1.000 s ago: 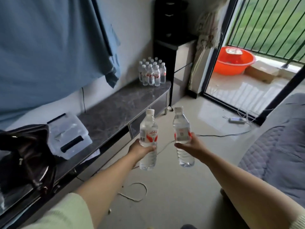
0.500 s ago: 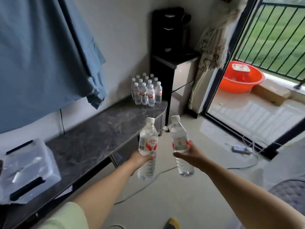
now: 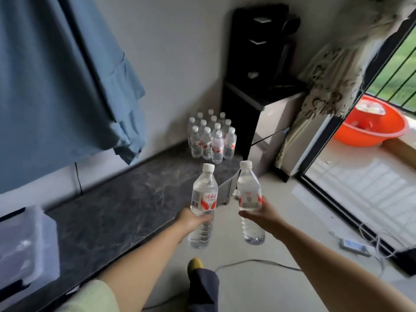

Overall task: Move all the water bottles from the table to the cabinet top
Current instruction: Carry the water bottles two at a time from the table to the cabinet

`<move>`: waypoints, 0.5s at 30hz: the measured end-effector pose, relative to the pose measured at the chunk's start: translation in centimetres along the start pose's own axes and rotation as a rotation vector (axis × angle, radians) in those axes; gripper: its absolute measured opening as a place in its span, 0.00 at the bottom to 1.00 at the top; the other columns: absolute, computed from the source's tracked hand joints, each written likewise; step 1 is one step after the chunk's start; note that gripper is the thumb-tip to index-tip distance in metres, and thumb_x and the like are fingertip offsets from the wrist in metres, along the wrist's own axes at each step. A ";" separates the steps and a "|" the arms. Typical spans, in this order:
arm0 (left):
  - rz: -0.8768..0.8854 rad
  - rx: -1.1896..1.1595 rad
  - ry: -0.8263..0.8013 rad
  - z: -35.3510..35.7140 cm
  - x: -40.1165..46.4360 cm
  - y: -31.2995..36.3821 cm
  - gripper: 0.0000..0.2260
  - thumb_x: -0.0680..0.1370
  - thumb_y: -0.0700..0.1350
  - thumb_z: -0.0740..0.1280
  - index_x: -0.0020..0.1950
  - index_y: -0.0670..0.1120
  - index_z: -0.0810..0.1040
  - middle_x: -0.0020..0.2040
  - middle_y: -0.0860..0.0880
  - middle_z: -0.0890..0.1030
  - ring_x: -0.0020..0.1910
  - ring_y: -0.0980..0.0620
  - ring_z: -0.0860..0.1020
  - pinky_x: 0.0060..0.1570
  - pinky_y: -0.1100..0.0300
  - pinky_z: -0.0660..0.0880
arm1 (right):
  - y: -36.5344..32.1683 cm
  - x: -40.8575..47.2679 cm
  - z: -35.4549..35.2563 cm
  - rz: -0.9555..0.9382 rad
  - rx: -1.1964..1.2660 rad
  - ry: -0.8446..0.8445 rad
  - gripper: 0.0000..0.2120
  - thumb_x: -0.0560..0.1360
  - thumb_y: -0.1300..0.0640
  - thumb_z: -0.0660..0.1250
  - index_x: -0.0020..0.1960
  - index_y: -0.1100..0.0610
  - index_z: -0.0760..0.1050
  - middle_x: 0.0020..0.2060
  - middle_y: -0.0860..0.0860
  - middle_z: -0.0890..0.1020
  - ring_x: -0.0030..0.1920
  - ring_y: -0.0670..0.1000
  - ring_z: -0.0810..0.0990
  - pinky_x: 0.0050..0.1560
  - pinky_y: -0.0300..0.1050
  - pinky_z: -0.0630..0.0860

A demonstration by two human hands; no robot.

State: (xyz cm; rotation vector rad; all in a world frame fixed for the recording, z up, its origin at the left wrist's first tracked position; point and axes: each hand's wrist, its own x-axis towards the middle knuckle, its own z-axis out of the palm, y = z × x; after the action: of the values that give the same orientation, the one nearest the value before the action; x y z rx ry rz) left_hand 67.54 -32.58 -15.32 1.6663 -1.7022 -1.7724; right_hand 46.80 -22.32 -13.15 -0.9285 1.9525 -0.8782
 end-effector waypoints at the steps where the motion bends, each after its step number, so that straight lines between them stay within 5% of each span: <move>1: -0.008 -0.011 0.004 -0.5 1.5 0.7 0.18 0.68 0.45 0.77 0.56 0.46 0.80 0.52 0.46 0.84 0.53 0.47 0.81 0.59 0.51 0.77 | -0.7 1.7 0.1 0.004 0.005 -0.011 0.18 0.67 0.63 0.76 0.54 0.57 0.76 0.46 0.54 0.83 0.43 0.50 0.81 0.39 0.33 0.76; 5: -0.040 -0.049 0.027 -3.5 7.8 3.7 0.13 0.69 0.45 0.77 0.50 0.47 0.78 0.52 0.45 0.83 0.50 0.49 0.81 0.53 0.56 0.76 | -3.8 9.4 1.0 0.006 -0.026 -0.010 0.17 0.65 0.62 0.77 0.47 0.48 0.74 0.45 0.52 0.83 0.45 0.52 0.82 0.48 0.46 0.79; 8: -0.041 -0.086 0.011 -6.5 12.5 6.7 0.11 0.70 0.46 0.76 0.48 0.48 0.77 0.49 0.48 0.82 0.45 0.53 0.79 0.49 0.59 0.72 | -6.6 15.2 1.8 0.046 0.002 -0.012 0.24 0.65 0.61 0.78 0.57 0.57 0.72 0.50 0.57 0.81 0.51 0.57 0.81 0.56 0.56 0.79; 15: -0.132 -0.080 0.060 -10.8 21.2 9.5 0.23 0.69 0.49 0.77 0.59 0.48 0.73 0.57 0.48 0.80 0.57 0.48 0.78 0.60 0.53 0.72 | -9.5 26.0 4.4 0.127 0.051 -0.049 0.29 0.64 0.58 0.78 0.61 0.60 0.70 0.52 0.58 0.81 0.51 0.58 0.82 0.55 0.59 0.79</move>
State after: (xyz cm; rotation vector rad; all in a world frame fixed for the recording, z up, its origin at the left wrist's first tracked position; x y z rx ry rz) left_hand 63.03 -57.76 -16.99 1.8151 -1.5084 -1.8015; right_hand 42.36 -49.75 -16.50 -0.7803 1.9157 -0.8213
